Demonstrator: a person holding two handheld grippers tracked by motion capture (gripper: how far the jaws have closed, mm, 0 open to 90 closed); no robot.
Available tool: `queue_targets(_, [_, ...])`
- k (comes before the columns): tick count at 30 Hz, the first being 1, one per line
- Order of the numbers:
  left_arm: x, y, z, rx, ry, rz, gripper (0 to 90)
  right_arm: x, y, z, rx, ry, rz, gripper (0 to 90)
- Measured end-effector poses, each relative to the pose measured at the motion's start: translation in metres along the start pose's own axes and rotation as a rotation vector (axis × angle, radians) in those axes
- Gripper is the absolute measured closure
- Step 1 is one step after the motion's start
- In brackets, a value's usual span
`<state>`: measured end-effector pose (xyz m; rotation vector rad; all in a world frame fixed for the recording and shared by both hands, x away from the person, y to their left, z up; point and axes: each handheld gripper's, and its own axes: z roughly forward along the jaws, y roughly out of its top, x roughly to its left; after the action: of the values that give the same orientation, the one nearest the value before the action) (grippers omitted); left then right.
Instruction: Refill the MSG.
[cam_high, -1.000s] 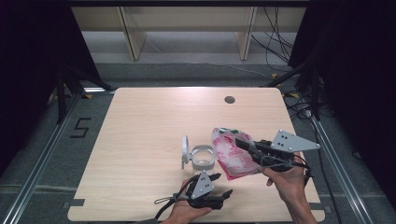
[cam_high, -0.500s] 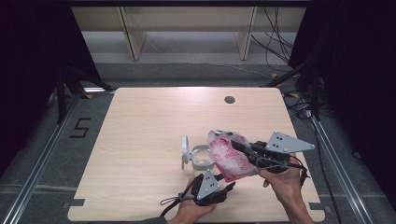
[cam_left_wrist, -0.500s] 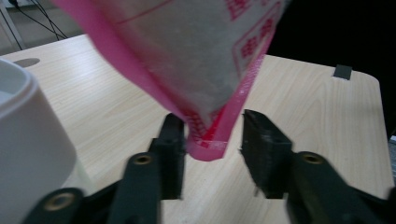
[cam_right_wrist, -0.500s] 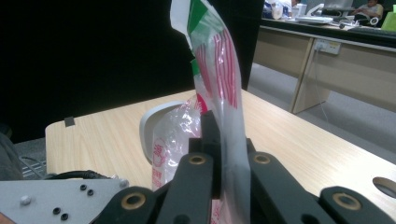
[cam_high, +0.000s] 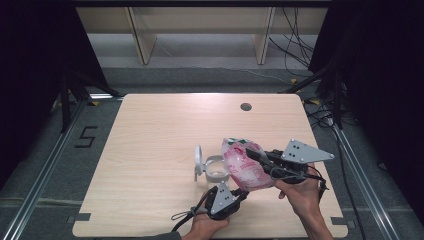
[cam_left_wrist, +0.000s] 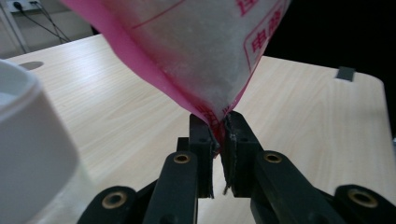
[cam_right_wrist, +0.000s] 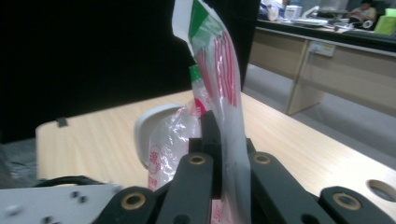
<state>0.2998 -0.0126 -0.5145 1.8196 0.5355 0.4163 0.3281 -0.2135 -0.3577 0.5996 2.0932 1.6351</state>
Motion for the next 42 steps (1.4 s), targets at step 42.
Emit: queue_targets(42, [-0.023,0.016,0.026,-0.026,-0.021,-0.072,84.0,0.0,0.022,0.041,0.213,-0.077,-0.095,90.0])
